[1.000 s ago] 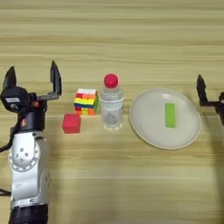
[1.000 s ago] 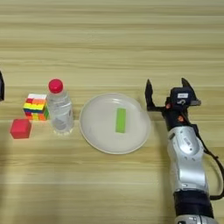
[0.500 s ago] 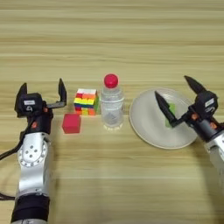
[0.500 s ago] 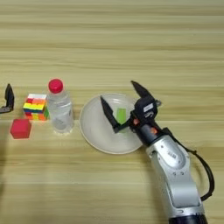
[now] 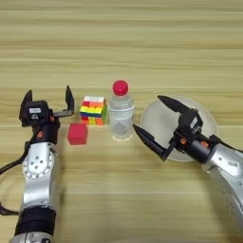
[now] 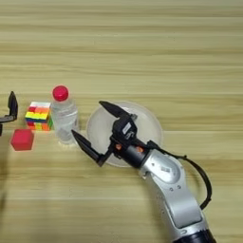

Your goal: Move the objects on the table

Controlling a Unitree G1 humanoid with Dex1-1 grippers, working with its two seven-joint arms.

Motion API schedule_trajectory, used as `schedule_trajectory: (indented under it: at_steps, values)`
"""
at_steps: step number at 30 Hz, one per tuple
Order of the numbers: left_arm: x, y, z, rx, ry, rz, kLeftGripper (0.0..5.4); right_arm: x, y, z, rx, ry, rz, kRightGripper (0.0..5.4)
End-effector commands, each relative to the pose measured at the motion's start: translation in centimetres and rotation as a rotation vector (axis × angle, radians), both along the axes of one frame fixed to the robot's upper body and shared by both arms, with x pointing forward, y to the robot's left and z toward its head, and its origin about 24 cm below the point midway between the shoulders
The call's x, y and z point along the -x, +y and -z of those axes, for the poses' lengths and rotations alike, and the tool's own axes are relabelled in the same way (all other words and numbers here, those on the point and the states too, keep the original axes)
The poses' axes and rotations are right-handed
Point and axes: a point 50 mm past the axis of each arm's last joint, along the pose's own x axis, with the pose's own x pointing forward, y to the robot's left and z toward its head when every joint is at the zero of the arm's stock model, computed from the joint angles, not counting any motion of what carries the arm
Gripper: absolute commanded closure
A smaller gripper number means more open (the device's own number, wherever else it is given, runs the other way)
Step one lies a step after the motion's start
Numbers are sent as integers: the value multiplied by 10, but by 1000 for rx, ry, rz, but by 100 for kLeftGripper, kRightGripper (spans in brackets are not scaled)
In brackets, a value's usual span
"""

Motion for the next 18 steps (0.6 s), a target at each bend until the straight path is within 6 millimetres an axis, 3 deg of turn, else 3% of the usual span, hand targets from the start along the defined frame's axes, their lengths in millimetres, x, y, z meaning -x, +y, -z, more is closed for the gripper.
schedule_trajectory:
  at_steps: [1, 18]
  values:
    - [-3, 0, -1, -18, -2, 4, 2, -5, 14, 2, 26, 3, -50, 0]
    - [-1, -1, -1, -21, -6, 3, 2, -25, 39, 6, 54, 0, -84, 0]
